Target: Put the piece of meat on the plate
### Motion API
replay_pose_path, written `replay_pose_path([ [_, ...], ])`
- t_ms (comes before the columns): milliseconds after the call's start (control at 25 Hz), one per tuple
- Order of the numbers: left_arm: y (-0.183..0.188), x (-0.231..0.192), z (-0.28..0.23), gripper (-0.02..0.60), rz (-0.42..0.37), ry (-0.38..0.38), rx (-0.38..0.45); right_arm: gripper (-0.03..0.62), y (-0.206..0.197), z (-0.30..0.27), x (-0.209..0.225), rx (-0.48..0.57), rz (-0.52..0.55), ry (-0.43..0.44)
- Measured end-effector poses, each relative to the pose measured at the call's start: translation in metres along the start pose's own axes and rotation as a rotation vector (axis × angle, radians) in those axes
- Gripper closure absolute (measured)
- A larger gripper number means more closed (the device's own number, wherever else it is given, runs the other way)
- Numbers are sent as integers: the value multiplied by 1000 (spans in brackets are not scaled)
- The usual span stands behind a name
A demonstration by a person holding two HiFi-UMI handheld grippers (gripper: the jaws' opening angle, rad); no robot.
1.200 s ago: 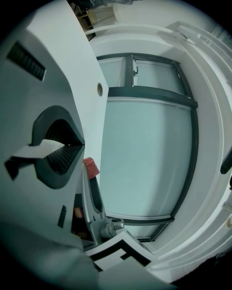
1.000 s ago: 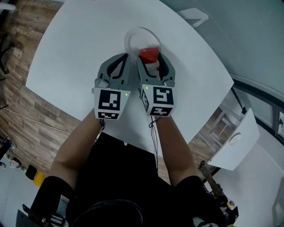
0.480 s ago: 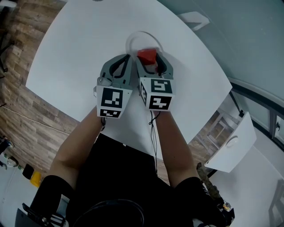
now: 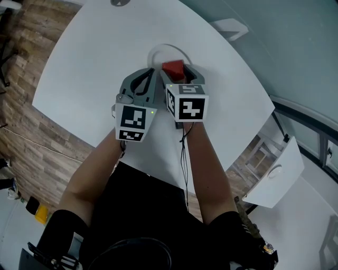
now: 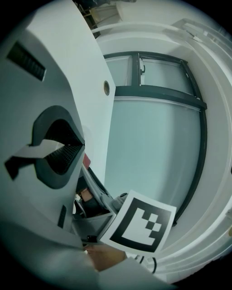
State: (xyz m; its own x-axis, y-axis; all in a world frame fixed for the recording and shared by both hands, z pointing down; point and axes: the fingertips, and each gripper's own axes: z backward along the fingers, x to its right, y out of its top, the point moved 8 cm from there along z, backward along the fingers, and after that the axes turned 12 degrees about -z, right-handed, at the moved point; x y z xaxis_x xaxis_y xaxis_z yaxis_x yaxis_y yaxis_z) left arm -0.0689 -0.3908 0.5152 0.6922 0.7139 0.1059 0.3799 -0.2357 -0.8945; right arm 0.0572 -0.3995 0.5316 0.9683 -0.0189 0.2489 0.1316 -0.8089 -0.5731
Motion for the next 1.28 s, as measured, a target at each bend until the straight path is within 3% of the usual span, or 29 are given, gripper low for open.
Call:
replay_pose_path([
  [480,10,2,13,578,-11,14,14,315,-2,-1,-1,-18,2,27],
  [560,11,-2,16,578,-11,16,17,287,-1,1,-2,2,11,37],
  [920,30,0,37,578,-30,37,56,289,1,44,-7,133,-7,54],
  [1280,69,25,77,578,-69,63,130,497,1,127,-19,374,8,23],
])
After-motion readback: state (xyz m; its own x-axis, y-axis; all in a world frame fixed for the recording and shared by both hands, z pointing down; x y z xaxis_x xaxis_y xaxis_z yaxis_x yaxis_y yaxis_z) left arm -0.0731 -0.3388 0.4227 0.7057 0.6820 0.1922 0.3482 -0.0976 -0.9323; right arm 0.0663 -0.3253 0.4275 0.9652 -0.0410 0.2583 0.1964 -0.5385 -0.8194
